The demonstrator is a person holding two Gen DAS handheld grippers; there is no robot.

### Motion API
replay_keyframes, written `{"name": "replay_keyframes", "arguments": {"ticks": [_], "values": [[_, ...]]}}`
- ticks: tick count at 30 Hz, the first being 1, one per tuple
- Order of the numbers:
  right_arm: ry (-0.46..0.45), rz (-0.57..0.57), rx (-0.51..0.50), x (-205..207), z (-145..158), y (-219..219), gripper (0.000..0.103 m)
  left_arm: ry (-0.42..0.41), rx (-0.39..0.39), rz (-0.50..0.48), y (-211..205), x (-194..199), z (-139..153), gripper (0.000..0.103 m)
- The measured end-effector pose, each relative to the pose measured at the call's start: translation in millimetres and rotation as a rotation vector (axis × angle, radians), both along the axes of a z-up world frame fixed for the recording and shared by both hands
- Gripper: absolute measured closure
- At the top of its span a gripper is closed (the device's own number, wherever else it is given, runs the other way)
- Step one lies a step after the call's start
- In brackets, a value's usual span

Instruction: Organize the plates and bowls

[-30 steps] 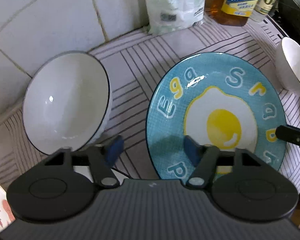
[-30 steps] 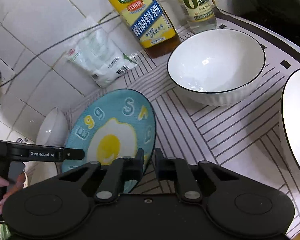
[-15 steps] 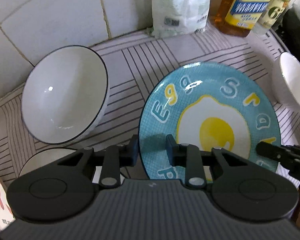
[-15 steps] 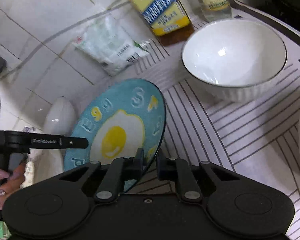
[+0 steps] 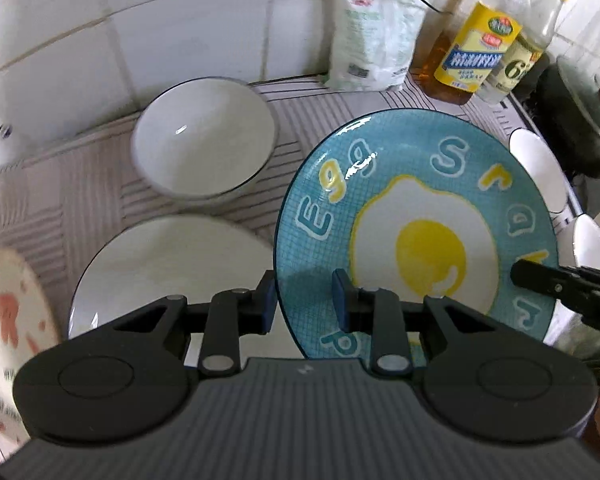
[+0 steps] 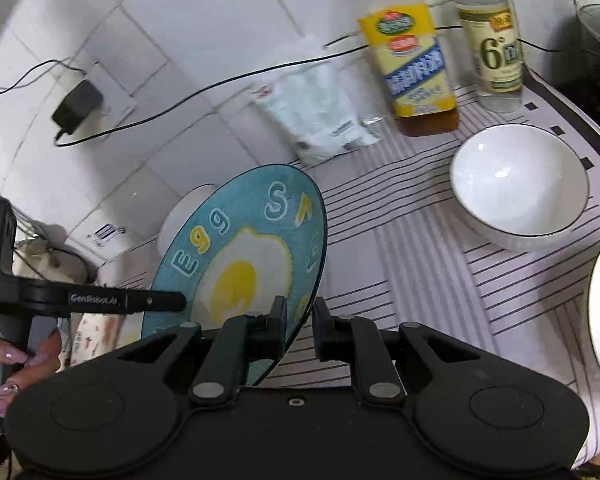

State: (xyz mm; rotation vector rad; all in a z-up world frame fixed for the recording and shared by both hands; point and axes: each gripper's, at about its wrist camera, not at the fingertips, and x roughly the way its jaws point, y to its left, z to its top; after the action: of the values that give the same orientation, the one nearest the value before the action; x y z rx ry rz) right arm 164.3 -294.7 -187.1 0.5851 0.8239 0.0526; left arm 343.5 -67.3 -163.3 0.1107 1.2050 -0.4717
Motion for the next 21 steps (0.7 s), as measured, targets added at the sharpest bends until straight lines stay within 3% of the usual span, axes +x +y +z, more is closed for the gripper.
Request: {"name": "replay_keyframes", "arguments": {"ticks": [9,21], "values": [[-0.002,0.16,0.06,13,11,42,0.086,-0.014,-0.004,0.157,71,-28,19,0.076],[0.029,0.4,0.097,52,5,94,0.084,0.047,-0.068,0.381,154,-46,2,0.077]]}}
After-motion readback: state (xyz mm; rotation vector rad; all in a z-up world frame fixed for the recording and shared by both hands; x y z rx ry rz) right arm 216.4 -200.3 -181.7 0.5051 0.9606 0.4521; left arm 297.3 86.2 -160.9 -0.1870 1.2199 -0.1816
